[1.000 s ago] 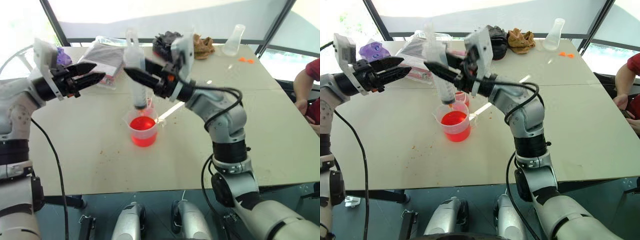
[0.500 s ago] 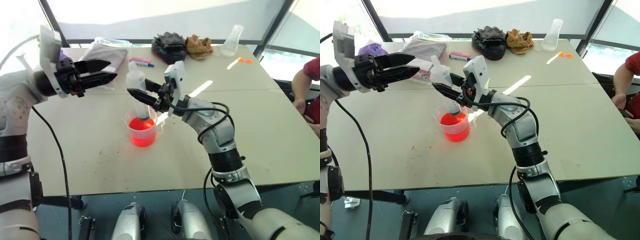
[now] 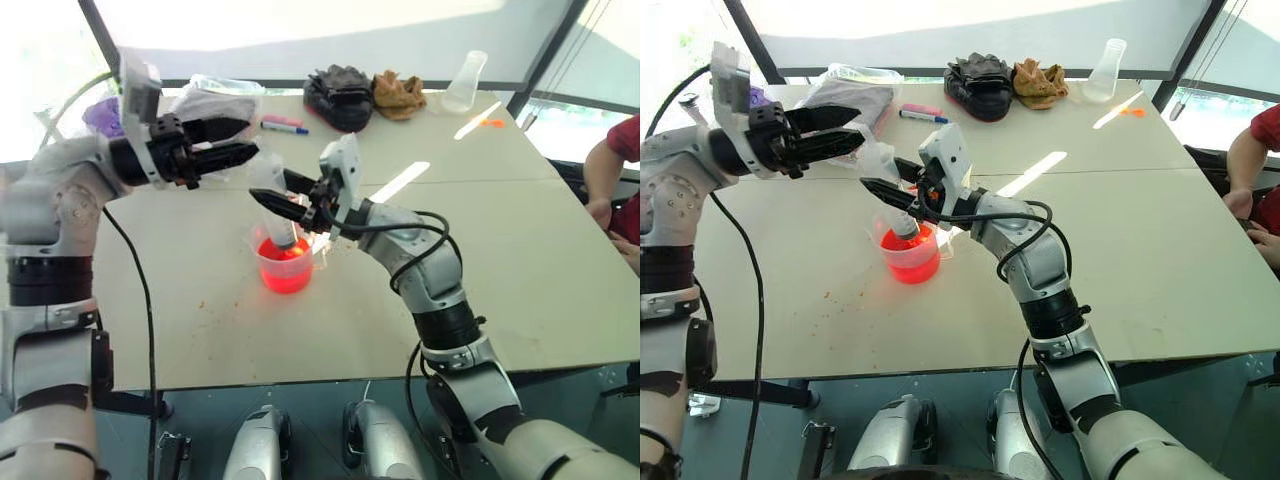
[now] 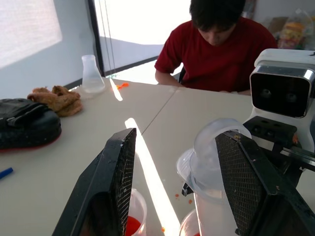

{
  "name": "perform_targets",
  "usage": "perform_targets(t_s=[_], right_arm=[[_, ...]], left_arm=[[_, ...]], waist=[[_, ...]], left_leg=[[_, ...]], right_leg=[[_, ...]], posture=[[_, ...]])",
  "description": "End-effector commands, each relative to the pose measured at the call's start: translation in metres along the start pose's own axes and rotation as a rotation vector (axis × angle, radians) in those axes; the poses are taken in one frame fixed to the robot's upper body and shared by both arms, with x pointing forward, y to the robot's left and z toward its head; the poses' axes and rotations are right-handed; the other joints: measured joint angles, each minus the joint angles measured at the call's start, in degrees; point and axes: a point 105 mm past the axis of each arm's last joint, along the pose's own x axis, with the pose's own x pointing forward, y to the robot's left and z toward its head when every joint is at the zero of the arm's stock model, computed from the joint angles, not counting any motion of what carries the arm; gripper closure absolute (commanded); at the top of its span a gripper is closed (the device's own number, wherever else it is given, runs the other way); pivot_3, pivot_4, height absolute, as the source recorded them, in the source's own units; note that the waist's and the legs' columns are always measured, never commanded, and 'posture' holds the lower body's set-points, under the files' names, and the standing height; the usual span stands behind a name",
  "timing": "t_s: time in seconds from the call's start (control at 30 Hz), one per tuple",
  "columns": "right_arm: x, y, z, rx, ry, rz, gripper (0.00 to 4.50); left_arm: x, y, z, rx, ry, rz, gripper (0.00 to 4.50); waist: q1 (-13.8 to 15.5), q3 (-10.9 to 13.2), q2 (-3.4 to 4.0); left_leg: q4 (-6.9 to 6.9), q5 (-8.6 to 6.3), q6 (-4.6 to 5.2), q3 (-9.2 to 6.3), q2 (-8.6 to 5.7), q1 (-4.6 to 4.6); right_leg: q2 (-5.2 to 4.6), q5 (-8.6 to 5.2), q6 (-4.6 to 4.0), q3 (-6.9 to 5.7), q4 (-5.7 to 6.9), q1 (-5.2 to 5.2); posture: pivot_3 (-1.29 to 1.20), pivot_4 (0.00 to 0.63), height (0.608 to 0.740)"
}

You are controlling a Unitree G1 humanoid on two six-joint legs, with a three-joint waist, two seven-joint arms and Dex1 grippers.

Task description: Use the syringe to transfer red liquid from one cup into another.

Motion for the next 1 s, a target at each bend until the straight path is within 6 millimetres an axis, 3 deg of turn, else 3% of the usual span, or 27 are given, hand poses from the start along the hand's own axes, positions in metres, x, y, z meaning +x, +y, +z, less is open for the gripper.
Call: perform_targets(t_s=[0.03,0.13,0.27,0.67,1.0], right_arm=[[0.004,0.008,0.009,-0.034,-0.04,0.022,2.99],[0.006,0.01,0.005,-0.047,-0.037,0.023,2.99],[0.009,0.015,0.0,-0.053,-0.028,0.033,2.99],[0.011,0.032,-0.013,-0.022,-0.015,0.075,2.99],[0.012,0.038,-0.016,-0.005,-0.013,0.081,2.99]], left_arm=[[0.008,-0.003,0.002,0.067,0.017,-0.034,1.92],[0.011,-0.007,-0.011,0.087,0.067,-0.056,1.92],[0.012,-0.005,-0.01,0.086,0.045,-0.04,1.92],[0.016,0.016,0.04,0.105,-0.168,0.08,1.92],[0.02,0.019,0.049,0.11,-0.201,0.087,1.92]], waist=[[0.0,0.0,0.0],[0.0,0.0,0.0],[0.0,0.0,0.0],[0.1,0.0,-0.01],[0.0,0.0,-0.01]], left_leg=[[0.0,0.0,0.0,0.0,0.0,0.01],[0.0,0.0,0.0,0.01,0.0,0.02],[0.0,0.0,0.0,0.01,0.01,0.04],[0.0,-0.01,0.01,-0.01,0.0,0.11],[0.0,-0.01,0.01,0.01,0.0,0.2]], right_leg=[[0.0,0.0,0.0,0.0,0.0,0.01],[0.0,0.0,0.0,0.01,0.0,0.02],[0.0,0.0,0.0,0.01,0.0,0.02],[0.0,0.0,0.0,0.02,0.0,0.12],[0.0,0.0,0.0,0.03,0.02,0.16]], posture=[[0.0,0.15,0.74],[0.0,0.15,0.74],[0.0,0.15,0.74],[0.0,0.15,0.74],[0.0,0.15,0.74]])
